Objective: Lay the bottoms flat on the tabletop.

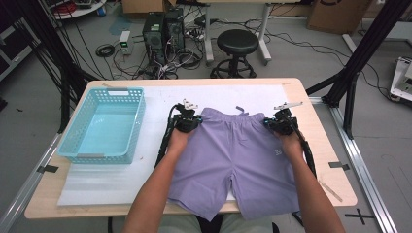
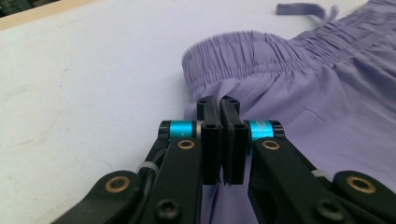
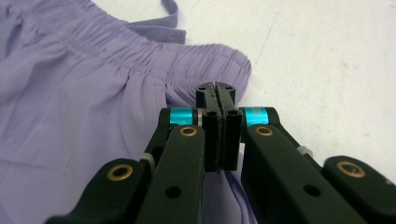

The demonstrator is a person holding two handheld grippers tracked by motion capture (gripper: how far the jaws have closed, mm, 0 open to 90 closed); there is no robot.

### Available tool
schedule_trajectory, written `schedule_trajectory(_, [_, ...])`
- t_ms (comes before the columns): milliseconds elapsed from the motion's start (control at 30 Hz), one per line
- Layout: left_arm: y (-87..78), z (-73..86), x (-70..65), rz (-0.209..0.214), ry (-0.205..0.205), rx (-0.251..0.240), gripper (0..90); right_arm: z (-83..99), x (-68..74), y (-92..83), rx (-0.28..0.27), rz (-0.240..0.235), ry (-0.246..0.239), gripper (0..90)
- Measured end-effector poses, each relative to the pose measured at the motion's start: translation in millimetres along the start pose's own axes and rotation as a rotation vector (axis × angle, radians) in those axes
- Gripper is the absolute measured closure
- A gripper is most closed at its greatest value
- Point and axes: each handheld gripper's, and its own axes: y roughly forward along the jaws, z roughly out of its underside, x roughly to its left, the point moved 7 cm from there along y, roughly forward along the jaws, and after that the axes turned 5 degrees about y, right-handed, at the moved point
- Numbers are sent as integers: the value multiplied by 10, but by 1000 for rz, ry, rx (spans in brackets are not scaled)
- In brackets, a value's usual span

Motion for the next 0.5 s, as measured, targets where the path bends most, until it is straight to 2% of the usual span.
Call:
schedule_trajectory(33, [16, 13, 17, -15, -11, 8, 769, 16, -1, 35, 15, 11, 0, 890])
schedule_trajectory(67, [17, 15, 37, -9, -29, 8, 676, 40, -3, 63, 36, 9, -3, 857])
schedule_trajectory(100, [6, -1, 53, -5, -36, -8, 669, 47, -15, 65, 41, 9, 0, 821])
schedule_trajectory(167, [-11, -60, 96, 14, -62, -31, 643, 4, -38, 20, -2, -48, 46, 780])
schedule_trajectory(233, [23, -132, 113, 51, -90, -32, 586, -49, -89, -13, -45, -48, 62, 713])
schedule_trajectory(300, [112, -194, 80, 97, -80, -4, 524, -63, -126, 45, 33, -71, 87, 613])
schedule_trajectory(400, [228, -211, 50, 125, -80, 28, 463, -145, -69, 136, 63, -99, 97, 499])
schedule_trajectory(467, [315, -184, 39, 134, -85, 56, 433, -162, -71, 228, 110, -62, 72, 474])
schedule_trajectory(500, [348, -171, 31, 142, -88, 66, 433, -162, -83, 269, 118, -62, 81, 474])
